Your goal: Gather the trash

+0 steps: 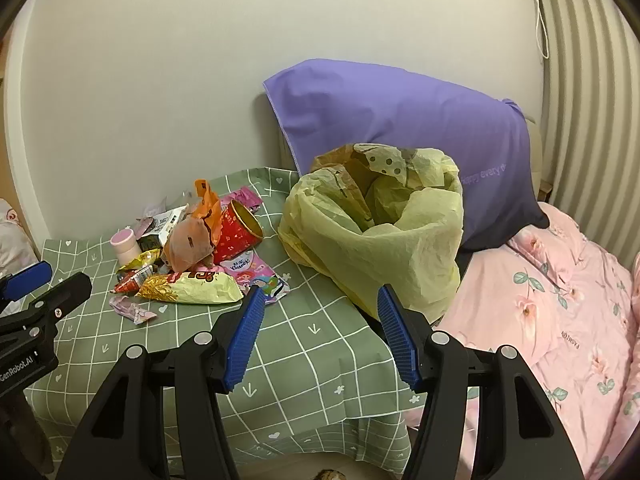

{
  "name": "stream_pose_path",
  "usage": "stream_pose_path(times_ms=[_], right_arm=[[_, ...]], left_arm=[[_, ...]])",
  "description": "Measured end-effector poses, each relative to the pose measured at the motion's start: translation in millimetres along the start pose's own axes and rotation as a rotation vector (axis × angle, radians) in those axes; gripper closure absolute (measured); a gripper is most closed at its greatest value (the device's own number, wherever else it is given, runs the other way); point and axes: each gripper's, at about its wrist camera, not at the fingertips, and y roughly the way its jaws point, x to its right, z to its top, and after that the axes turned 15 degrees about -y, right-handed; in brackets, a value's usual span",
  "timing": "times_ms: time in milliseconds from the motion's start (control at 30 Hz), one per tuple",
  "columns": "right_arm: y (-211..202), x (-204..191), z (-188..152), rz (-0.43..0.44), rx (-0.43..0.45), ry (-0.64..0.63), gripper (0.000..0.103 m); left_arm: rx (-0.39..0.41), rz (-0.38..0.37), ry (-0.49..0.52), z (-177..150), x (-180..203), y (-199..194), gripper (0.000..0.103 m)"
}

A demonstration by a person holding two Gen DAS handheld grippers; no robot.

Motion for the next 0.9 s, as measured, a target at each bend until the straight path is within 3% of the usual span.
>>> stream_pose_path(times_ms=[333, 900], right_arm=[[-18.8, 3.9, -1.9, -0.011, 0.043, 0.012, 0.047], [-19.4, 8.9, -6.8, -0.016, 0.027, 0.020, 0.047]], left_arm=[[0.010, -0.011, 0.006, -1.1, 3.8, -1.9, 0.031], [0.010, -0.023, 0.008, -3.6, 7.2, -3.8, 0.031]])
